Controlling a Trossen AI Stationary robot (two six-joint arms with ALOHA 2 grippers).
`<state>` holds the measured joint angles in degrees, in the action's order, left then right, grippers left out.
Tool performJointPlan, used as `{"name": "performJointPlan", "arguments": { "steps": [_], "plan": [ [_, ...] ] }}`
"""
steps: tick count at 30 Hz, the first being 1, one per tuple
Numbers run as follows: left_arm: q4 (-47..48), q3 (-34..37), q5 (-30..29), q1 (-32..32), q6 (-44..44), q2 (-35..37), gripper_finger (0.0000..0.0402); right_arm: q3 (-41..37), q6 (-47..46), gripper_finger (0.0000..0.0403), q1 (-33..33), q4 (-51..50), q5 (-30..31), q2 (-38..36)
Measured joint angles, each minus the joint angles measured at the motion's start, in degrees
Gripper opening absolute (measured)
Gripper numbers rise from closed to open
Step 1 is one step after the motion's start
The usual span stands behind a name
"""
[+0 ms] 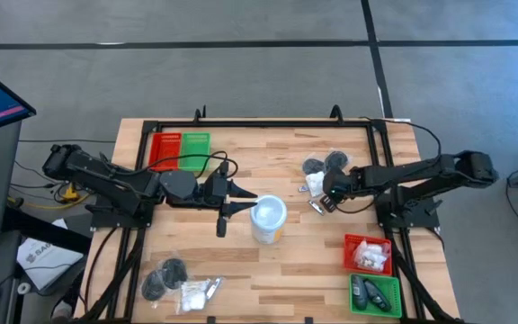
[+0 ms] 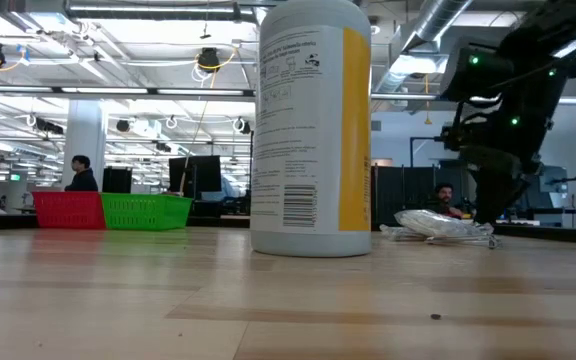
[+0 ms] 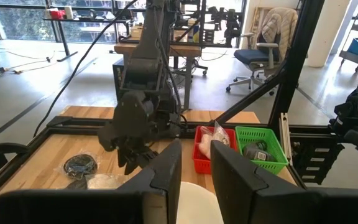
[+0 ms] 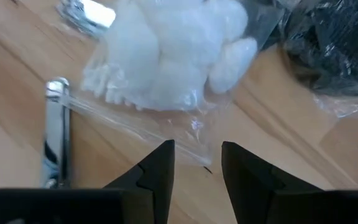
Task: Pick & Place Travel size toiletries
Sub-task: Put the white cotton pack into the bottom red basket
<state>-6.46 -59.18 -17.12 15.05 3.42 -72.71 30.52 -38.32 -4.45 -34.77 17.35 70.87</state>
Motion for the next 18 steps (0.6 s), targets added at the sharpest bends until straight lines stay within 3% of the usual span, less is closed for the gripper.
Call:
{"name": "performJointPlan", "arguments": {
  "steps": [18],
  "plan": [
    [0.02, 0.02, 0.0, -0.02, 0.0, 0.0, 0.0077, 0.0, 6.21, 0.0123, -7.48, 4.2, -2.77, 3.45]
  ]
}}
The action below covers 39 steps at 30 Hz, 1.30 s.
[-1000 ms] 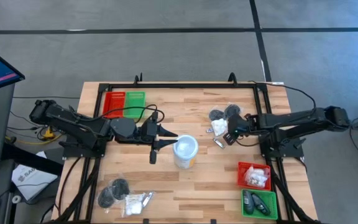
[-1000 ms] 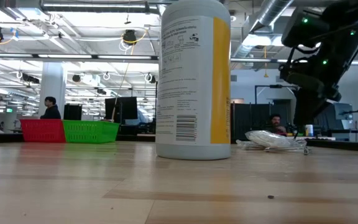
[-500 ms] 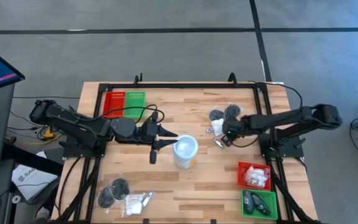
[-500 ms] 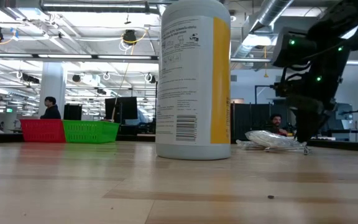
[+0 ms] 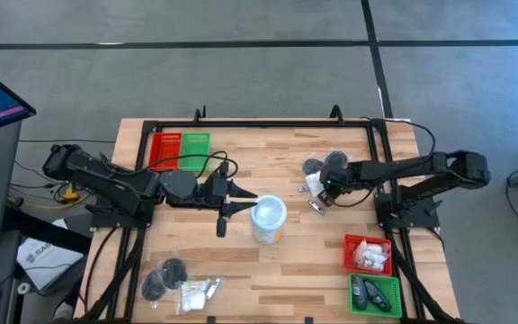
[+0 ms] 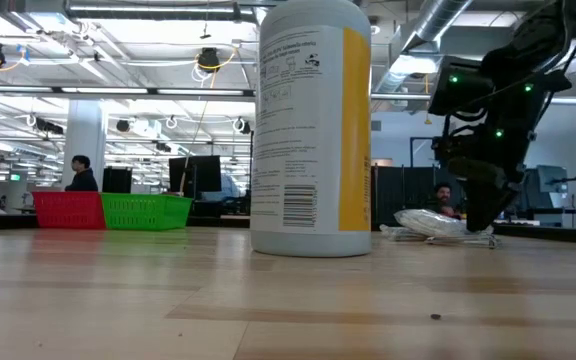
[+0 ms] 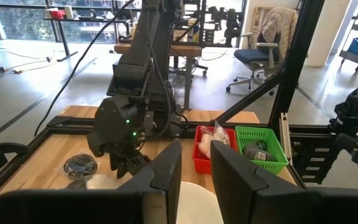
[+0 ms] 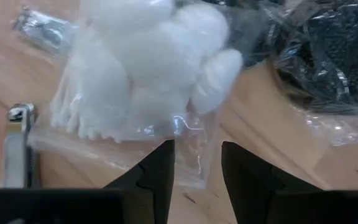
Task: Pick & Place Travel size toiletries
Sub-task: Put the white cotton pack into the bottom red basket
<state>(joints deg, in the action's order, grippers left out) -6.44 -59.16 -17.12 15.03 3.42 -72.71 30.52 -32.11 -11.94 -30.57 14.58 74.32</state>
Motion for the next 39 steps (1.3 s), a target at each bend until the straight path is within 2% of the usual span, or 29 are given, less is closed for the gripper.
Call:
{"name": "performJointPlan", "arguments": {
  "steps": [4, 11, 14, 17, 19, 31, 39],
  "plan": [
    [0.0, 0.0, 0.0, 0.0, 0.01, 0.0, 0.0077, -0.39, 1.34, 0.0123, -1.07, 0.96, -2.36, -0.01],
    [0.0, 0.0, 0.02, 0.01, 0.0, 0.0, 0.0077, -5.89, 2.75, 0.0116, -3.43, 10.16, -6.6, -0.35],
    [-0.02, 0.0, 0.01, 0.01, 0.0, 0.0, 0.0077, -6.16, 3.04, 0.0084, -3.89, 10.01, -6.6, -0.77],
    [0.0, 0.0, 0.01, 0.02, 0.02, 0.0, 0.0077, -6.3, 4.37, 0.0025, -4.05, 9.95, -6.43, -1.53],
    [-0.02, 0.0, 0.01, 0.0, 0.0, 0.0, 0.0077, -6.36, 5.13, 0.0009, -4.0, 9.95, -6.94, -1.92],
    [-0.02, 0.0, 0.01, 0.01, 0.0, 0.0, 0.0077, -5.59, 5.36, 0.0001, -2.38, 8.12, -7.72, -2.45],
    [-0.02, 0.0, 0.01, 0.01, 0.0, 0.0, 0.0077, -0.59, 5.74, 0.0, 0.12, 1.38, -7.18, -8.01]
  ]
}}
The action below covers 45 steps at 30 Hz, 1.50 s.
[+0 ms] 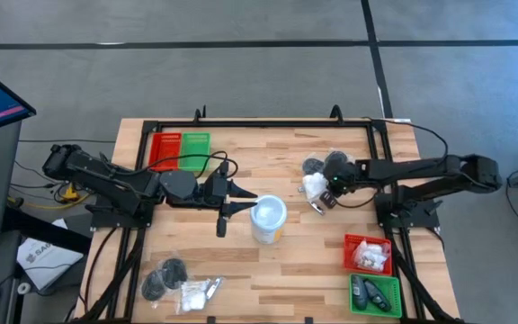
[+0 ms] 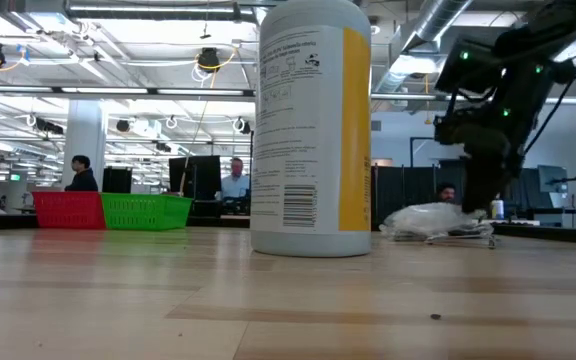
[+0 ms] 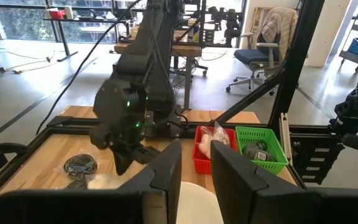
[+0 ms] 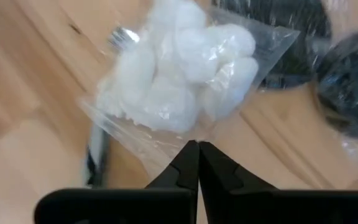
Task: Pick & Place Travel size toiletries
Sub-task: Put the white cotton pack into the bottom red basket
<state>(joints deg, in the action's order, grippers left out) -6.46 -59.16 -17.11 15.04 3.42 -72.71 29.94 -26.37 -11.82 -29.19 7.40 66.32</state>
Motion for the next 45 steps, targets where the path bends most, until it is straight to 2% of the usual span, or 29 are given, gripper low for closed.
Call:
{"name": "performJointPlan", "arguments": {
  "steps": [13, 25, 36, 45],
  "plan": [
    [-0.01, 0.0, 0.0, 0.0, 0.0, 0.0, 0.0077, 6.4, -0.17, 0.0, 4.81, -13.58, 0.16, -9.97],
    [0.0, 0.0, 0.0, 0.0, 0.01, 0.0, 0.0077, 12.7, -4.9, 0.0, 11.73, -26.63, 0.17, -13.96],
    [-0.02, 0.0, -0.01, 0.0, 0.02, 0.0, 0.0077, 17.86, -14.61, 0.0, 24.91, -35.17, 0.13, -13.96],
    [-0.02, 0.0, -0.01, -0.01, 0.02, 0.0, 0.0077, 20.53, -28.12, 0.0, 39.04, -40.53, 0.09, -13.96]
  ]
}}
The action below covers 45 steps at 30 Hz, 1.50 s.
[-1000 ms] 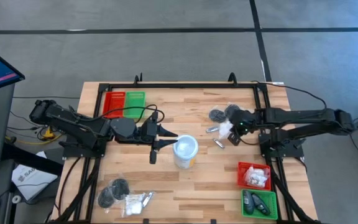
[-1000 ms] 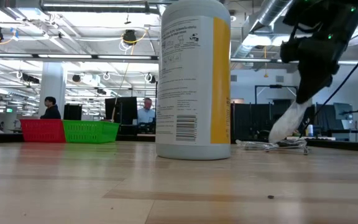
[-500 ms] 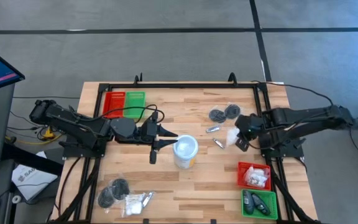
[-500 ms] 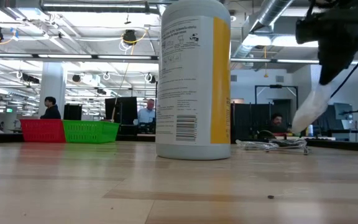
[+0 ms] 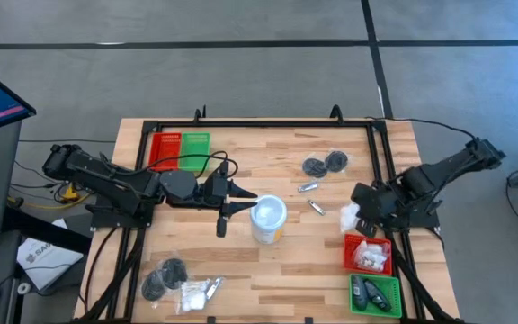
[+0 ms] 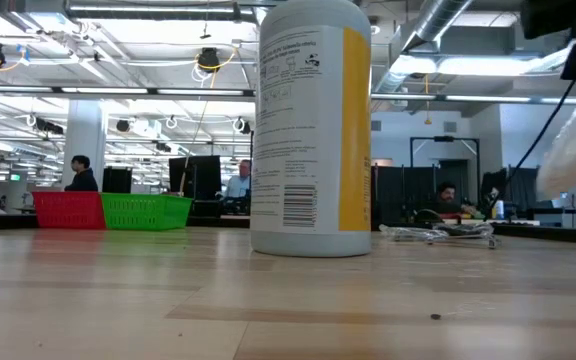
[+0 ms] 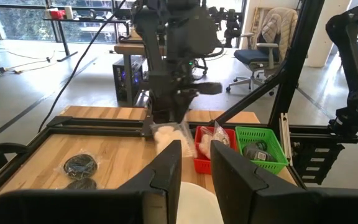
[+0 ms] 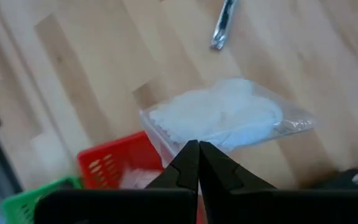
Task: Pick & Place Travel size toiletries
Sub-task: Put the white cotton pack into the bottom red basket
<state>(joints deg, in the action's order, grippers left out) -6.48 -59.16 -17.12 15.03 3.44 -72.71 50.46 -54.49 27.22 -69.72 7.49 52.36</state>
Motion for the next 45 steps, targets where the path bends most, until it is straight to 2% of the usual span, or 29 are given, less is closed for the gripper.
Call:
{"name": "performJointPlan", "arguments": {
  "steps": [9, 16, 22, 32, 39, 45],
  "plan": [
    [-0.02, 0.0, 0.0, 0.02, 0.0, 0.0, 0.0077, 2.3, -12.21, 0.0, 13.76, -0.13, -0.07, 0.0],
    [-0.03, 0.0, 0.0, 0.0, 0.02, 0.0, 0.0077, 2.61, -21.79, 0.0, 22.09, 0.27, -0.13, 1.25],
    [-0.07, 0.0, 0.0, 0.0, 0.02, 0.0, 0.0077, 2.61, -24.11, 0.0, 27.54, 6.38, -0.11, 4.0],
    [-0.07, 0.0, 0.0, 0.0, 0.0, 0.0, 0.0077, 2.61, -25.25, 0.0, 29.77, 6.98, -0.15, 9.84],
    [-0.05, 0.0, 0.0, 0.01, 0.02, 0.0, 0.0077, 2.59, -26.0, 0.0, 29.28, 6.52, -0.15, 9.79],
    [-0.02, 0.0, 0.0, 0.01, 0.0, 0.0, 0.0077, 2.59, -27.48, 0.0, 28.27, 0.96, -0.13, 9.79]
  ]
}}
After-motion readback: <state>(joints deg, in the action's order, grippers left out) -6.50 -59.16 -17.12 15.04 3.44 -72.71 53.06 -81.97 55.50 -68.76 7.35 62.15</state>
